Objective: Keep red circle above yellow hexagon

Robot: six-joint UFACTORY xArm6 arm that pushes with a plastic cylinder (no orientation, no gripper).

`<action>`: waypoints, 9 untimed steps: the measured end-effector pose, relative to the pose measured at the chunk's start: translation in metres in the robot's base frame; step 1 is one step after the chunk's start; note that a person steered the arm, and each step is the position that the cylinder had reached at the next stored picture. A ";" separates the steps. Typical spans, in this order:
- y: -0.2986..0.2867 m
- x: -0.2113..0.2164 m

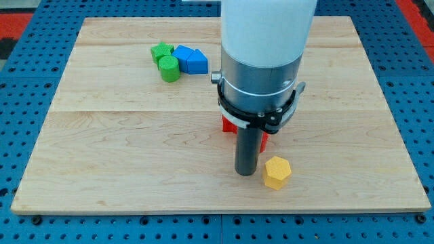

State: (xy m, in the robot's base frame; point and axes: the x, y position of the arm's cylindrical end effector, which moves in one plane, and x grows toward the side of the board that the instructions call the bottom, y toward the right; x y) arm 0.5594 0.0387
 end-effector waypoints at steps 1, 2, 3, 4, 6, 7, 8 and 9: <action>0.046 0.004; 0.092 0.004; 0.065 0.005; -0.005 0.003; -0.017 -0.051; 0.007 -0.057; 0.051 -0.057; 0.088 -0.058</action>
State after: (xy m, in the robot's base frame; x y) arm 0.5013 0.1270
